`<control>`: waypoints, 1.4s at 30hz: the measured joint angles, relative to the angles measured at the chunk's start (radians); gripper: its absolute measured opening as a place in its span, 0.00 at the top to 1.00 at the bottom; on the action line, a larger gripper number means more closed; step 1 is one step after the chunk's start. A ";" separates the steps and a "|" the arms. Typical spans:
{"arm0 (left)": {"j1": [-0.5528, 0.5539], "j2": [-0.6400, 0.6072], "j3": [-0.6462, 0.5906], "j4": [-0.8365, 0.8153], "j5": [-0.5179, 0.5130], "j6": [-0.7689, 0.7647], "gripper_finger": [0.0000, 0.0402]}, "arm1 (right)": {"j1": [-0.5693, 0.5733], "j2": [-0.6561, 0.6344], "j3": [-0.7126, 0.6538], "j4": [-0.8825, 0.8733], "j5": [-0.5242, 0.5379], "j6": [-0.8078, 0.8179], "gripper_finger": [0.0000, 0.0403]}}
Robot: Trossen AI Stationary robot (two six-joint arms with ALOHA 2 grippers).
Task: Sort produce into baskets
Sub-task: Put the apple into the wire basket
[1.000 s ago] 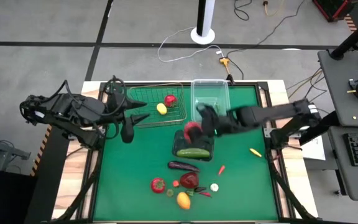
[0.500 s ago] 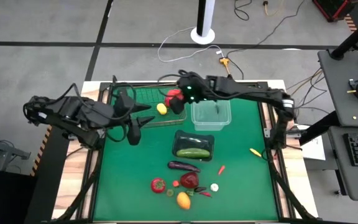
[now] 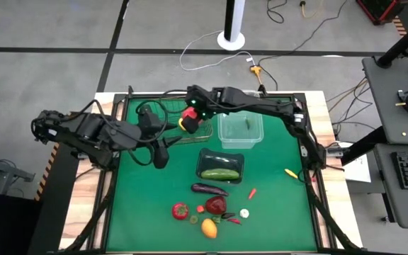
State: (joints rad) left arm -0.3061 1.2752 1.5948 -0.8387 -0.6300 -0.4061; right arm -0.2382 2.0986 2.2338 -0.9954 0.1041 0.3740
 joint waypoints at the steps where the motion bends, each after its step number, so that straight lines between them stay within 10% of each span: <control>1: 0.000 0.000 0.000 0.000 -0.013 0.000 0.56 | -0.002 0.010 0.011 -0.012 0.000 0.000 0.12; 42: 0.000 0.064 0.000 0.061 0.072 -0.074 0.56 | -0.037 0.032 0.047 -0.115 0.060 -0.046 0.11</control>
State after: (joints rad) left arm -0.3058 1.3391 1.5948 -0.7776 -0.5583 -0.4801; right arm -0.2756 2.1307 2.2807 -1.1106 0.1645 0.3285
